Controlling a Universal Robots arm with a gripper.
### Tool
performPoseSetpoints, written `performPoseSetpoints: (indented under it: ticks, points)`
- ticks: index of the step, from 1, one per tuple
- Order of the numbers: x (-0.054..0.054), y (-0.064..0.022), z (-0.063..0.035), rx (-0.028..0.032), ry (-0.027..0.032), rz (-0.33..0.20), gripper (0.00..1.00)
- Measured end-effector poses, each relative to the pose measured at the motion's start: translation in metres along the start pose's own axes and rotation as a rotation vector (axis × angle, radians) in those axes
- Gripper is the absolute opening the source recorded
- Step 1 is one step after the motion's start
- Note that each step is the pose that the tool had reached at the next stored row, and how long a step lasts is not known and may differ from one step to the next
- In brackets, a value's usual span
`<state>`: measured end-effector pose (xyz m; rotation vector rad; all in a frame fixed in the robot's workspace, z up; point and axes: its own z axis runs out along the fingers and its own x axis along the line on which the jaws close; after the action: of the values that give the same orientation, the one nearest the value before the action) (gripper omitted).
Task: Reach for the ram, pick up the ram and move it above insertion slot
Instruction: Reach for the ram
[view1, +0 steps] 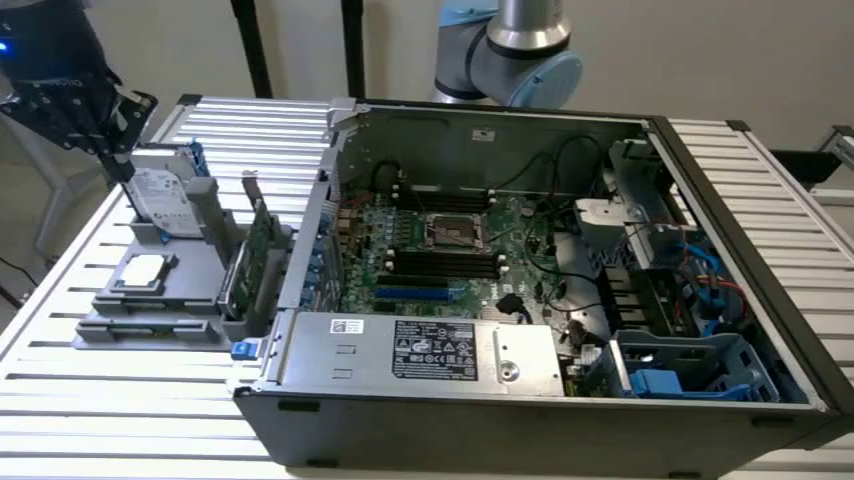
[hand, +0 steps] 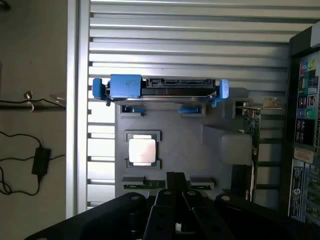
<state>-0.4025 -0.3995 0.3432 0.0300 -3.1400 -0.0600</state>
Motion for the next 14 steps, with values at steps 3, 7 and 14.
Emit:
performPoseSetpoints:
  ticks: [3,7,14]
  points:
    - [0.000,-0.0007,-0.0001,0.0000,-0.0002,0.000,0.11]
    - [0.000,-0.0115,-0.0005,-0.0003,-0.0003,0.000,0.11]
    - [0.001,-0.0423,-0.0016,-0.0003,-0.0004,0.000,0.11]
